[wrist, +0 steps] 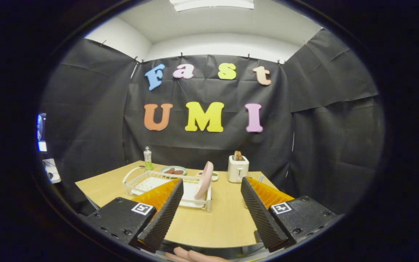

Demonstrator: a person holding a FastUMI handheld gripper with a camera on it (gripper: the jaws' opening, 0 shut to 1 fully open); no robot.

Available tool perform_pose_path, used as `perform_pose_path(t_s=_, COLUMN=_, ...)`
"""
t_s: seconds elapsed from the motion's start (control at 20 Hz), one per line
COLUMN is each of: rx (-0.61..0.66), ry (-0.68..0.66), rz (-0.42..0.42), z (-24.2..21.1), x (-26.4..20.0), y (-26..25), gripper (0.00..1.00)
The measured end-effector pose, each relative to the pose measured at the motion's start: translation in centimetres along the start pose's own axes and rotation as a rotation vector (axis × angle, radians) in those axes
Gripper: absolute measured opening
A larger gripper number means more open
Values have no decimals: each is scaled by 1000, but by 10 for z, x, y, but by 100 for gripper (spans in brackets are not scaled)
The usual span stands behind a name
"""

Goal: Take the plate from the dish rack, then take the spoon from the basket and place it into the plate.

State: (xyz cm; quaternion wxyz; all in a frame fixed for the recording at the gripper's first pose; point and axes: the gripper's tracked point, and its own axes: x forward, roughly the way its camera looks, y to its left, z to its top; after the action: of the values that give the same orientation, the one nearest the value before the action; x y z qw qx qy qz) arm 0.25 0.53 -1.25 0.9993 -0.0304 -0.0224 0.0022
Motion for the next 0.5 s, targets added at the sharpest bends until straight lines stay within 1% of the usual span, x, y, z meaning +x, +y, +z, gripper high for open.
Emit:
perform_pose_path(t_s=0.2, rx=3, ry=13, rz=1, z=0, x=15, y=1, gripper=100)
perform_pose_path(t_s=0.4, rx=-5, ry=46, rz=-24, z=6, x=48, y=-3, gripper=100)
perform_pose_path(t_s=0.5, rx=-9, ry=72, rz=-10, z=11, x=72, y=1, gripper=100)
